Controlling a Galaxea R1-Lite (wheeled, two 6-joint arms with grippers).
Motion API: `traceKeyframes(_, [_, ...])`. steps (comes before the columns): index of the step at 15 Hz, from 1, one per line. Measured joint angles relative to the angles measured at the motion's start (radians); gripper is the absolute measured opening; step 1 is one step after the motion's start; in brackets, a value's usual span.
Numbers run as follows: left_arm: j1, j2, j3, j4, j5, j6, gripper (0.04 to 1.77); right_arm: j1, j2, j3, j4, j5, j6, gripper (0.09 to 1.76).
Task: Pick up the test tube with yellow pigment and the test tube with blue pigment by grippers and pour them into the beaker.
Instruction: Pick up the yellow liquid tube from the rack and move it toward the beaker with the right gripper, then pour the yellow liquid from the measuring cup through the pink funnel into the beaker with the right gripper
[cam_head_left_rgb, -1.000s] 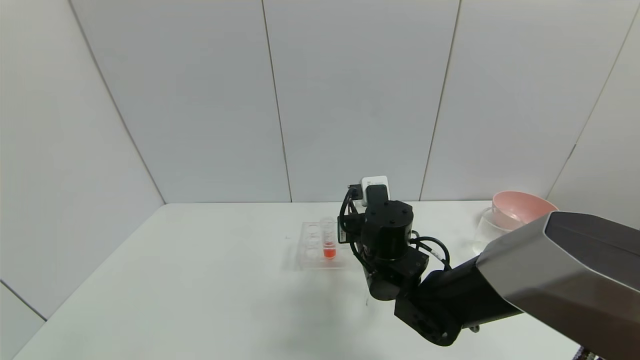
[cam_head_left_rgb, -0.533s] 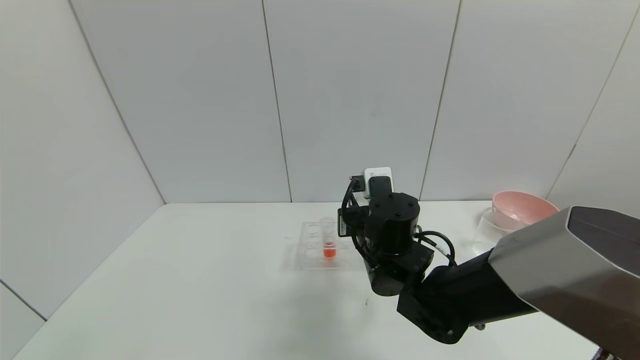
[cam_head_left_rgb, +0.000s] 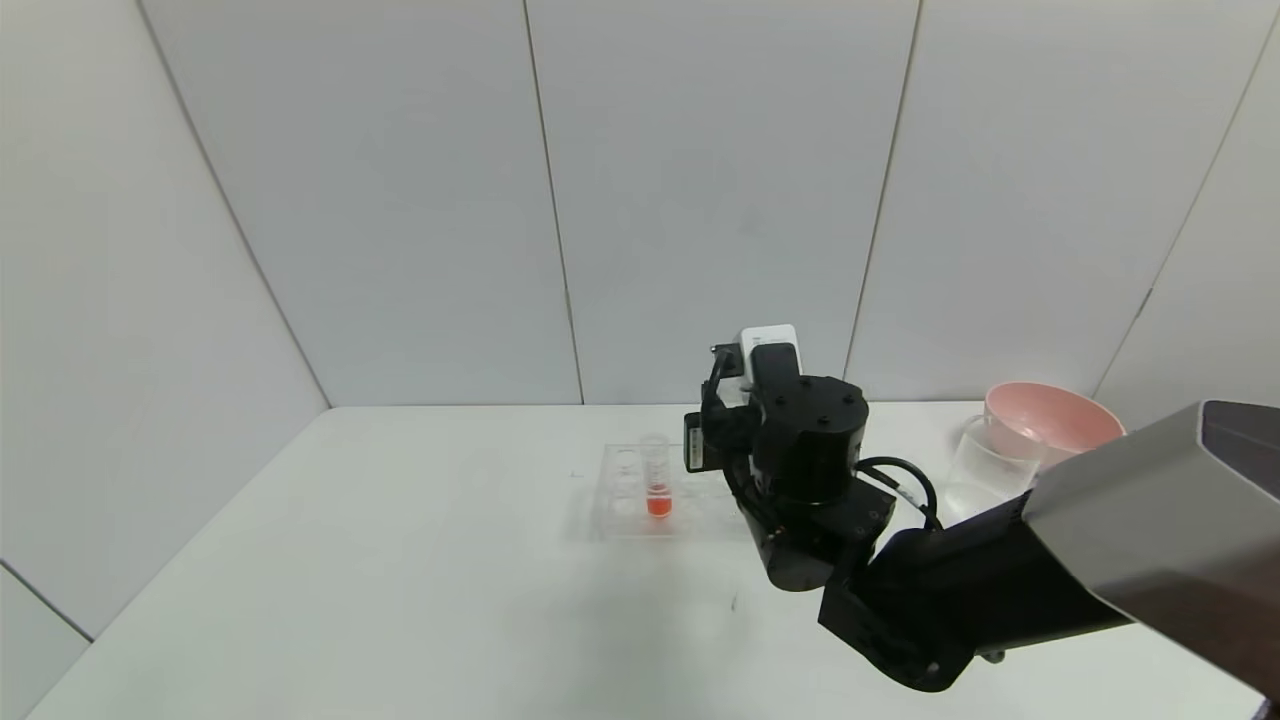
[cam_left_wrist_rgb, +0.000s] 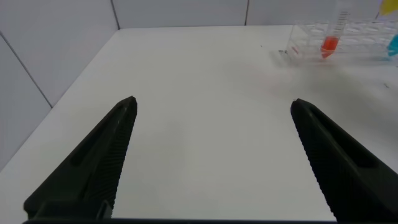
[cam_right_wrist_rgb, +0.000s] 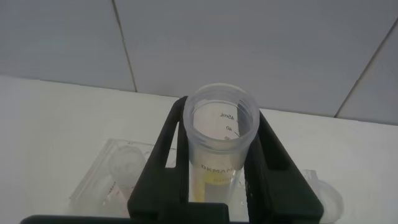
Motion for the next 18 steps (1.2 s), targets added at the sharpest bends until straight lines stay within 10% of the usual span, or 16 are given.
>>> traceKeyframes(7, [0.000,0.000,0.000,0.000,0.000,0.000,1.76,-0.100,-0.247,0.301,0.011,0.391,0.000,0.56])
traceKeyframes(18, [0.000,0.000,0.000,0.000,0.000,0.000,1.76,-0.783,-0.580,0.292,0.681,1.447,-0.224,0.56])
